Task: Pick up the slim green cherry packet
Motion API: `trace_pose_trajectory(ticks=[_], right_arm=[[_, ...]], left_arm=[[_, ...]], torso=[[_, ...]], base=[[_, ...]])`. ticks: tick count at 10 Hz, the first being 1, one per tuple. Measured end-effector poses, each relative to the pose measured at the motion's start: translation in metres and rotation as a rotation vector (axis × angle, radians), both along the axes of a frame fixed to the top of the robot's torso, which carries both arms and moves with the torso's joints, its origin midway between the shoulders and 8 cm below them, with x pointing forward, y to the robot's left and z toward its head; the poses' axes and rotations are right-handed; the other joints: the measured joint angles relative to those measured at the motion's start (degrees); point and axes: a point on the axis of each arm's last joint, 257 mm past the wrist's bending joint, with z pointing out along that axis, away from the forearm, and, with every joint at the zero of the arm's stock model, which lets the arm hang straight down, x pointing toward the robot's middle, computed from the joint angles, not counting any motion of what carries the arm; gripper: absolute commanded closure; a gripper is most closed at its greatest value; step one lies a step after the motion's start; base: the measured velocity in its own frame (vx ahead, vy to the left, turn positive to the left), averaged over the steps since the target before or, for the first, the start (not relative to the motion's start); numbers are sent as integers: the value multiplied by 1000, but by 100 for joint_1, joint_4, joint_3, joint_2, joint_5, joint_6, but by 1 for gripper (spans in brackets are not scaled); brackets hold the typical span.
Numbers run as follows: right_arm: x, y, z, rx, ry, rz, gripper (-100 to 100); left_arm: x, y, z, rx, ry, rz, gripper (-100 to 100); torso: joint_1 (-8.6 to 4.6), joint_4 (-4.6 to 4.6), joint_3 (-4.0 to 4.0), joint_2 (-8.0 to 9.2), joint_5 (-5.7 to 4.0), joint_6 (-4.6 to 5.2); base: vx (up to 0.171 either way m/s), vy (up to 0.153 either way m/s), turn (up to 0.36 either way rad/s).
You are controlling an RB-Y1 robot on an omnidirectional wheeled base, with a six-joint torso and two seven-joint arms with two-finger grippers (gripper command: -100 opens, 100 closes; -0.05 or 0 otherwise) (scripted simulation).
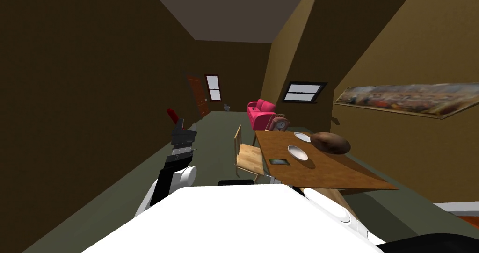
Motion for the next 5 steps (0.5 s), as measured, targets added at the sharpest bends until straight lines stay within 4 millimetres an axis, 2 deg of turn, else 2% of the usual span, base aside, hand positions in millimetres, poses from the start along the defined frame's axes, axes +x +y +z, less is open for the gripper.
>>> trace_pose_trajectory(ticks=[1,5], right_arm=[[-11,-14,-8,-54,16,29,-100],[-32,-67,-42,-222,54,111,-100]], left_arm=[[0,0,0,0,0,0,0],[0,0,0,0,0,0,0]], torso=[[-1,-1,-3,-6,2,-3],[-6,0,-1,-2,-1,-3]], base=[[59,0,89],[59,-6,125]])
